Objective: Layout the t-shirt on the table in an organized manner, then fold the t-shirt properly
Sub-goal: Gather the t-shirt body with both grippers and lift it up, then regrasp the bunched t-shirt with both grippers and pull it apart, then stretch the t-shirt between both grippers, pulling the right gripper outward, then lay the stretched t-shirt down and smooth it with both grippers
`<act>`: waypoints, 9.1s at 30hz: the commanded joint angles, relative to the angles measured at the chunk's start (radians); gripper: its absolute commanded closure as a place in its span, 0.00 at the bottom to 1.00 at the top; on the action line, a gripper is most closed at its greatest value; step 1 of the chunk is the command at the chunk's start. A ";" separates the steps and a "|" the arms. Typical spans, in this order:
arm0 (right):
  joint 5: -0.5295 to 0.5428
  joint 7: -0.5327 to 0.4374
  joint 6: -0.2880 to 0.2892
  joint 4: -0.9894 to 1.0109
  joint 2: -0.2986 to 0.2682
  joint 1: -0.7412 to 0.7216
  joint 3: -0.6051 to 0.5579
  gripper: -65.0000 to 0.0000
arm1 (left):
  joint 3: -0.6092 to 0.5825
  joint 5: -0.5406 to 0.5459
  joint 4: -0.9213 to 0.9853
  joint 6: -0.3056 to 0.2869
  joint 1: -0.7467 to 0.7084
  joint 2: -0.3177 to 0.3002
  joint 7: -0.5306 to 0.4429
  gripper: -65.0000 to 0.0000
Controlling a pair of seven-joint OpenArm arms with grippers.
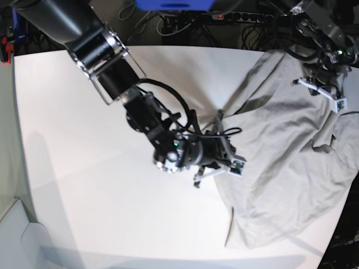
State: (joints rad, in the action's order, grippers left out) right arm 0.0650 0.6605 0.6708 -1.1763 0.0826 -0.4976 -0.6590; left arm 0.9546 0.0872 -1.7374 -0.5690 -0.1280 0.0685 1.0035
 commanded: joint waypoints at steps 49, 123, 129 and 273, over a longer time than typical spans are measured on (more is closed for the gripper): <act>0.016 0.110 -0.044 -0.350 -0.122 0.127 0.015 0.99 | 0.111 0.247 0.146 0.004 0.327 -0.212 0.084 1.00; 0.014 -0.311 -0.073 0.457 -0.300 -0.094 0.235 0.99 | -0.118 0.182 -0.043 0.022 -0.137 -0.186 0.074 1.00; 0.014 -0.227 -0.092 0.448 -0.338 -0.102 0.350 0.99 | -0.090 0.182 -0.031 0.022 -0.123 -0.186 0.073 1.00; 0.011 -0.008 -0.179 0.172 -0.284 0.038 0.282 0.99 | -0.151 -0.016 0.299 0.033 0.087 -0.151 -0.059 1.00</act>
State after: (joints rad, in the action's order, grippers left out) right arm 0.1066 0.6163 0.5011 -0.9997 -0.1867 -0.4458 -0.3809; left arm 0.8021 0.1165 -1.4384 -0.5472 -0.0429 -0.0708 0.9085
